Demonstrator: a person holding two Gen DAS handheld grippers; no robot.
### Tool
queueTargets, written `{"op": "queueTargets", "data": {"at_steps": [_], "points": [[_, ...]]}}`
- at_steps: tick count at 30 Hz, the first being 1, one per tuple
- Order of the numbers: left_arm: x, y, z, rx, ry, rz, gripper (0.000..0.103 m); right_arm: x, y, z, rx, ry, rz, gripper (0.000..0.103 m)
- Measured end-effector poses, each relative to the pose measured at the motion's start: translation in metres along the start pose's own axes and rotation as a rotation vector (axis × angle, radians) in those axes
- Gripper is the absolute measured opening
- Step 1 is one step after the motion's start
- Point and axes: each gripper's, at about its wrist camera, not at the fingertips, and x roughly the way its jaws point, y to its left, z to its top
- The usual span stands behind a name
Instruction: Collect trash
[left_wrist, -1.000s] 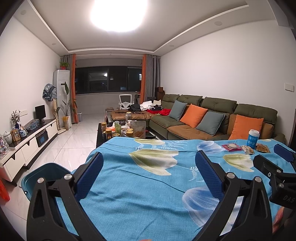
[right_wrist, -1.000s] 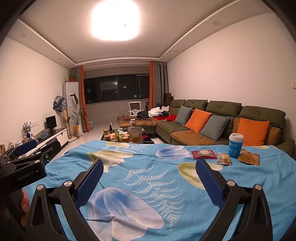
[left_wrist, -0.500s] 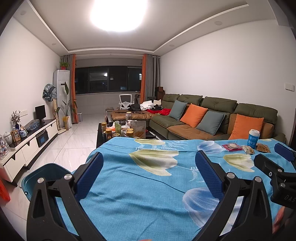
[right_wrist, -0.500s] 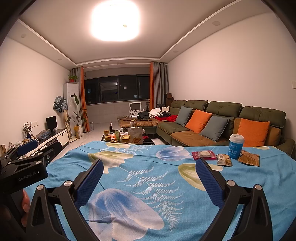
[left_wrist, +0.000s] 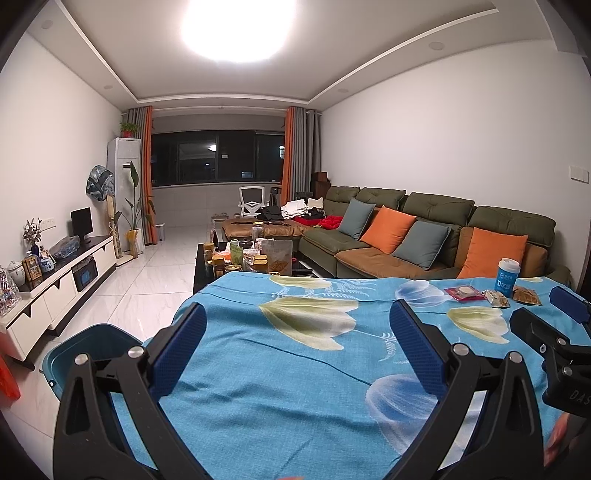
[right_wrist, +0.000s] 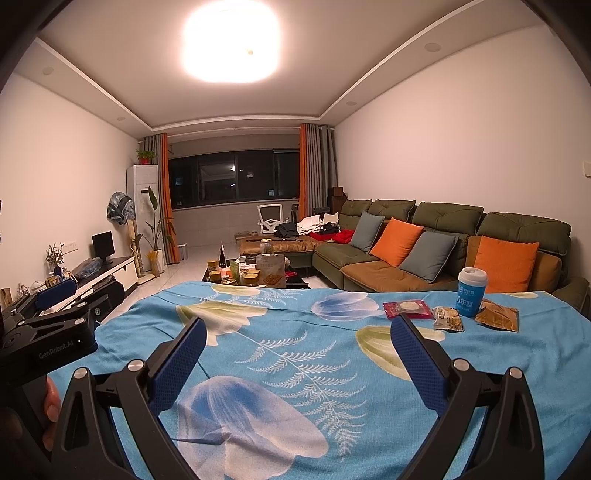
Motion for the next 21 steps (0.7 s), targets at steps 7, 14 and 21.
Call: {"op": "queueTargets", "data": {"at_steps": [7,14,21], "points": [[0.0003,0.0004,0.0001,0.001,0.001,0.0,0.098,-0.0002,0.0009,0.0006,0.001,0.0,0.0,0.096],[-0.0002,0.0005,0.0002,0.002,-0.001,0.0,0.098,-0.0003,0.0011,0.001,0.0,0.002,-0.002,0.096],[-0.0004,0.0007,0.0004,-0.001,-0.001,0.0,0.098,-0.0003,0.0012,0.0013,0.003,0.002,-0.002,0.096]]}}
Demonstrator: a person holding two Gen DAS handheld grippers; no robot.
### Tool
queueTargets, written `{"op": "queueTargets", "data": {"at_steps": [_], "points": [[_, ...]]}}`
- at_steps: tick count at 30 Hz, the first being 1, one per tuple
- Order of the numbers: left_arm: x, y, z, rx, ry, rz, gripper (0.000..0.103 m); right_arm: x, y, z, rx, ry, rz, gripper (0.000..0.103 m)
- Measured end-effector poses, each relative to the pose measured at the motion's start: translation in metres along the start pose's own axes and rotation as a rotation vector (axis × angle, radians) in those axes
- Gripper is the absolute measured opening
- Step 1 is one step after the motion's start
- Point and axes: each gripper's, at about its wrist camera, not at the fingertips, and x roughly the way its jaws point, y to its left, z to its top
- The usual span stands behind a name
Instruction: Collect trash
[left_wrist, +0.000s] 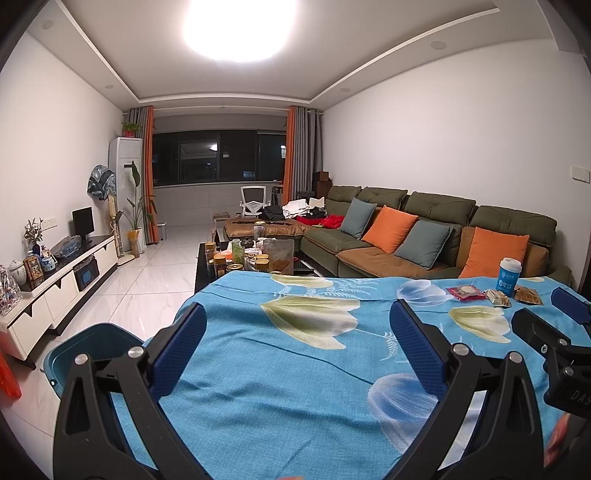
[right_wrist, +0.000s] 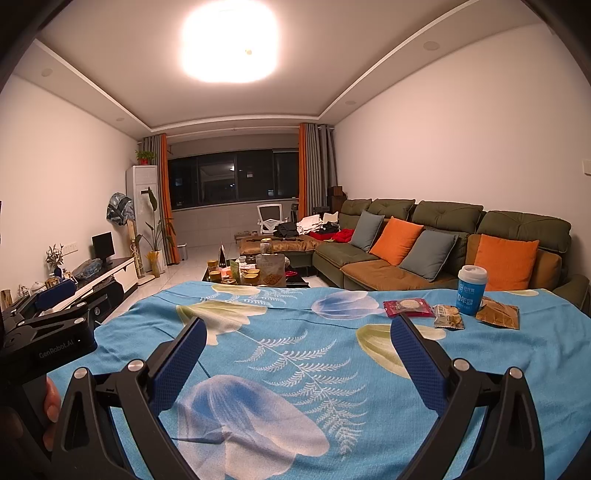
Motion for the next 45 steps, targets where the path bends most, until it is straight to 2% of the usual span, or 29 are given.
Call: {"op": "queueTargets", "data": {"at_steps": [45], "points": [[0.0031,0.0015,-0.001,0.003,0.006,0.002,0.098,-0.0013,0.0006,-0.0014,0.003,-0.003,-0.001,0.096]]}}
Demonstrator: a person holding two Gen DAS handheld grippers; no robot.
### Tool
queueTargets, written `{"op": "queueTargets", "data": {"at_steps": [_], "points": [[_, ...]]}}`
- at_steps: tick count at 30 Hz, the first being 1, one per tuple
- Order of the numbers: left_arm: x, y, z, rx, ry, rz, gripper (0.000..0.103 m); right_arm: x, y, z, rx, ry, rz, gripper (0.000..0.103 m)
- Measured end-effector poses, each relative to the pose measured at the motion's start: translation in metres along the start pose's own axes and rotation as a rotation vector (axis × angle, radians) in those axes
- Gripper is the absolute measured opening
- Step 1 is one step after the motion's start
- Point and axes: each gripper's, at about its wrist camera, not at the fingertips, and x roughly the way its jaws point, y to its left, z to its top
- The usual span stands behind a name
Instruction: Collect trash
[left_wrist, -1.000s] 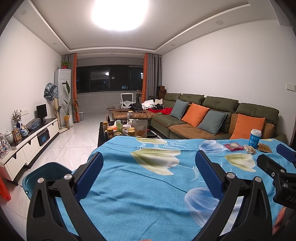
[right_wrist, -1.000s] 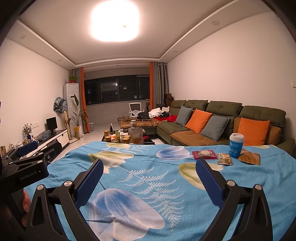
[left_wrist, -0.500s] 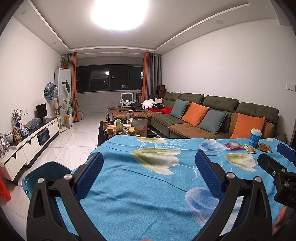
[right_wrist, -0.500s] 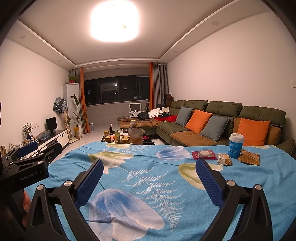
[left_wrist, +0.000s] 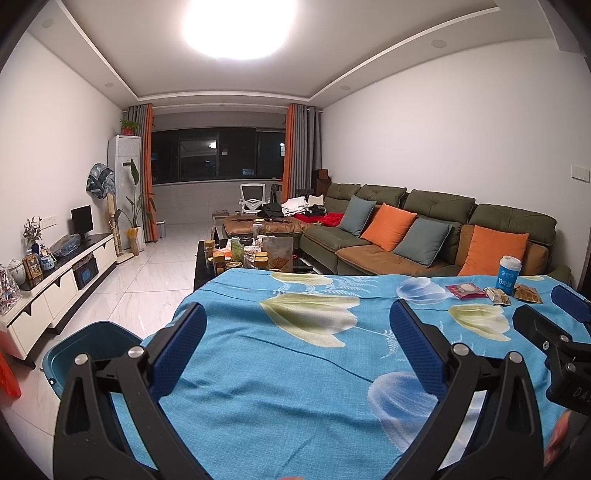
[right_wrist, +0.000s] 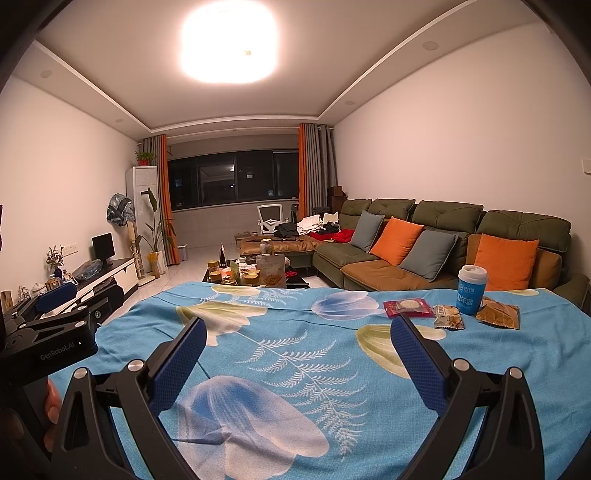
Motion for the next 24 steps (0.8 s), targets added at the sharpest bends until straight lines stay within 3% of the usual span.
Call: {"op": "queueTargets", "data": {"at_steps": [18,24], "points": [[-0.001,-0.006,-0.004,-0.002,0.032,-0.028,0.097,0.003,0.0,0.0,0.005,0.004,0.005,0.096],[0.013,-0.006,-0.005,-0.01,0.121,-0.058,0.098,0.003,-0.002,0.0,0.007,0.016,0.002,0.096]]}}
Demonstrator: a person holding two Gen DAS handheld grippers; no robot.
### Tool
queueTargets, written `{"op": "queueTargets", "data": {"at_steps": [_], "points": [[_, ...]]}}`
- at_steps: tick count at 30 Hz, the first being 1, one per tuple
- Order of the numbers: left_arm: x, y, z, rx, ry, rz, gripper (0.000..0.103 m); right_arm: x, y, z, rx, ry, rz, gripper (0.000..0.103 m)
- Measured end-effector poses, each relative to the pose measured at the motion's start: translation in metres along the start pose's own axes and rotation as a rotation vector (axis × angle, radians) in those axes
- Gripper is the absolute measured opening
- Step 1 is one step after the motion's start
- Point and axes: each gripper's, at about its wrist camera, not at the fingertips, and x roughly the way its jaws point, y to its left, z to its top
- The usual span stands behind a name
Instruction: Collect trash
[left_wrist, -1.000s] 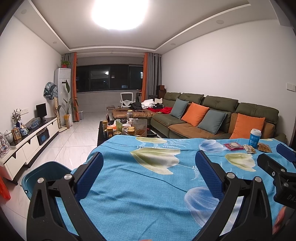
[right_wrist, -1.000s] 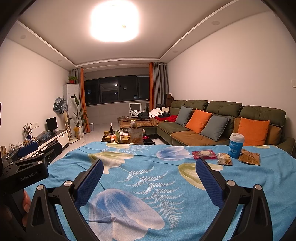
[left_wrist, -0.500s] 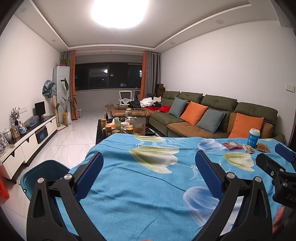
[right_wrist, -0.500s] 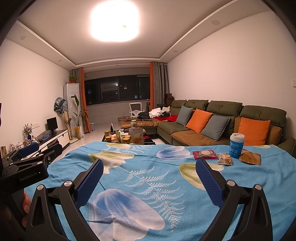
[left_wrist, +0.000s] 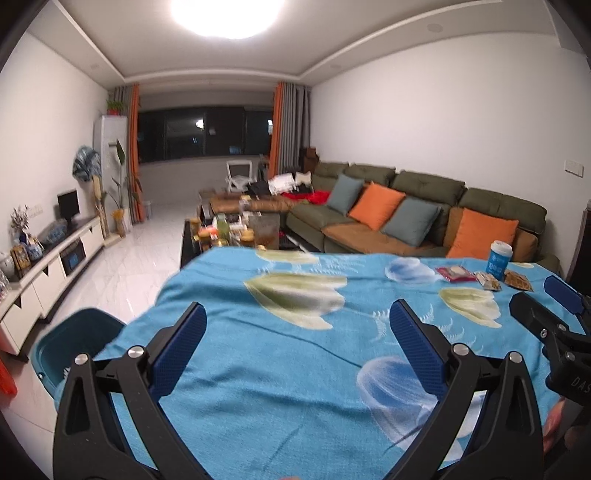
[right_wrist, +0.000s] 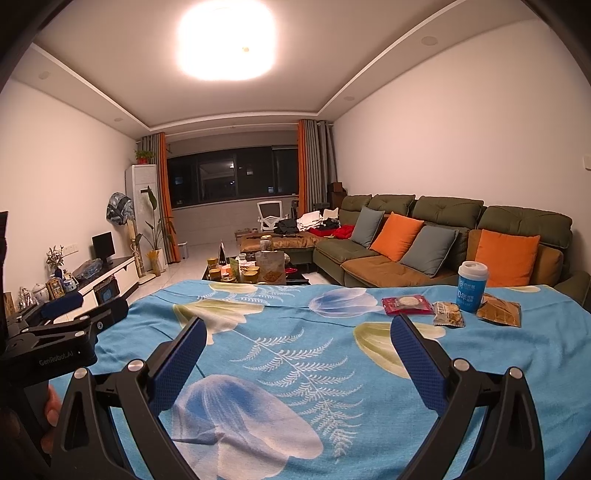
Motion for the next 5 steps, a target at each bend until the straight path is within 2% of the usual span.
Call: {"op": "queueTargets", "data": {"at_steps": [5], "points": [[0.024,0.003,0.003,0.004,0.092,0.002,0.098,0.005,-0.008,0.002,0.002,0.048,-0.004,0.096]]}}
